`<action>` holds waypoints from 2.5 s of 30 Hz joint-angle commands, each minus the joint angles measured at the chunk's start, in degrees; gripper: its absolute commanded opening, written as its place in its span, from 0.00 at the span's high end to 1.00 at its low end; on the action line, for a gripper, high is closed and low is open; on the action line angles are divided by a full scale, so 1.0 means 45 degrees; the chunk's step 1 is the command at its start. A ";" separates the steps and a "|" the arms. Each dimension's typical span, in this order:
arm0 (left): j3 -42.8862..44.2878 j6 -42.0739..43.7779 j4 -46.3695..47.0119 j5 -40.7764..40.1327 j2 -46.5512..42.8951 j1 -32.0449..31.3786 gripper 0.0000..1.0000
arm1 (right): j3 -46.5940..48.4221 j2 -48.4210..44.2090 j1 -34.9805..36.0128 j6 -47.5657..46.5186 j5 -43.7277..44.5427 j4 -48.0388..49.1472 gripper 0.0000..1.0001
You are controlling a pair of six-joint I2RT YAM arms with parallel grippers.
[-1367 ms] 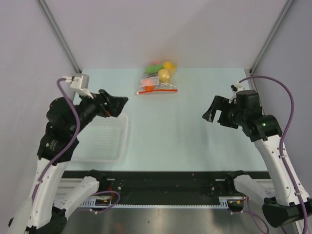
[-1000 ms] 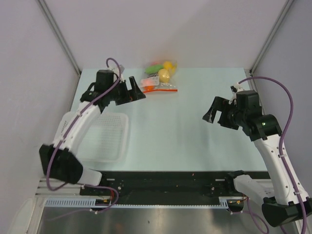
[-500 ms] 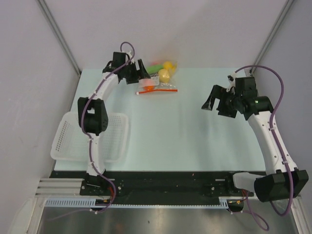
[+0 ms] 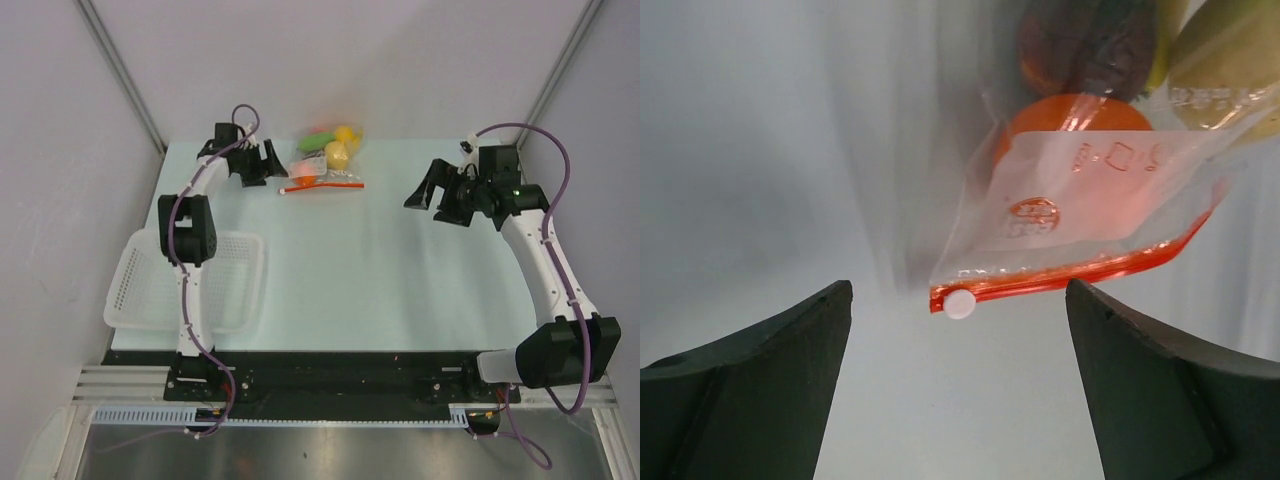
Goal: Open the zip-top bag and remove the fake food
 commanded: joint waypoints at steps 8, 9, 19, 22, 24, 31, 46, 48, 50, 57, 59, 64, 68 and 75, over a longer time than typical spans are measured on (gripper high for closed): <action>0.0237 -0.2574 0.2460 0.1950 0.1209 -0.0143 0.15 | 0.0455 0.0644 0.1258 0.1205 -0.0170 0.1971 0.00; 0.0235 -0.2711 0.2617 0.2029 0.1325 -0.0201 0.18 | 0.0455 0.0664 0.1394 0.1225 -0.0072 0.2010 0.00; 0.0137 -0.3708 0.3751 0.2205 0.1405 -0.0436 0.65 | 0.0455 0.0626 0.2567 0.1128 0.0300 0.1737 0.00; -0.0154 -0.4116 0.3421 0.2108 0.0821 -0.0514 0.85 | 0.0455 0.0703 0.2860 0.0855 0.0514 0.1484 0.00; -0.1167 -0.4527 0.3769 0.2128 -0.0154 -0.0669 0.94 | 0.0455 0.0820 0.3036 0.0834 0.1019 0.1386 0.00; -0.5477 -0.6909 0.5975 0.1933 -0.3026 -0.1645 1.00 | -0.0051 0.2690 0.3778 0.2511 0.2197 0.4072 0.00; -0.8436 -0.9762 0.5881 0.1522 -0.6642 -0.2662 1.00 | -0.0815 0.6210 0.4188 0.9290 -0.0247 1.0500 0.08; -0.8495 -1.0113 0.5998 0.1697 -0.6623 -0.2740 1.00 | -0.0815 0.6367 0.4286 0.9641 -0.0189 1.0818 0.08; -0.8496 -1.0251 0.5959 0.1698 -0.6584 -0.2818 1.00 | -0.0815 0.6465 0.4364 1.0052 -0.0401 1.1266 0.12; -0.8750 -1.0896 0.6272 0.1639 -0.6584 -0.3150 1.00 | -0.0873 0.6484 0.4813 1.0677 -0.0461 1.1774 0.21; -0.8769 -1.0993 0.6271 0.1484 -0.6623 -0.3209 1.00 | -0.1028 0.6718 0.4872 1.1008 -0.0714 1.2204 0.35; -0.8769 -1.1170 0.6389 0.1541 -0.6545 -0.3229 1.00 | -0.1478 0.6856 0.5145 1.1401 -0.0755 1.3103 0.60; -0.8769 -1.1287 0.6505 0.1659 -0.6525 -0.3229 1.00 | -0.1576 0.6894 0.5126 1.1362 -0.0755 1.3280 0.60; -0.8808 -1.1287 0.6506 0.1756 -0.6584 -0.3248 1.00 | -0.1615 0.7090 0.4892 1.1459 -0.1086 1.3786 0.73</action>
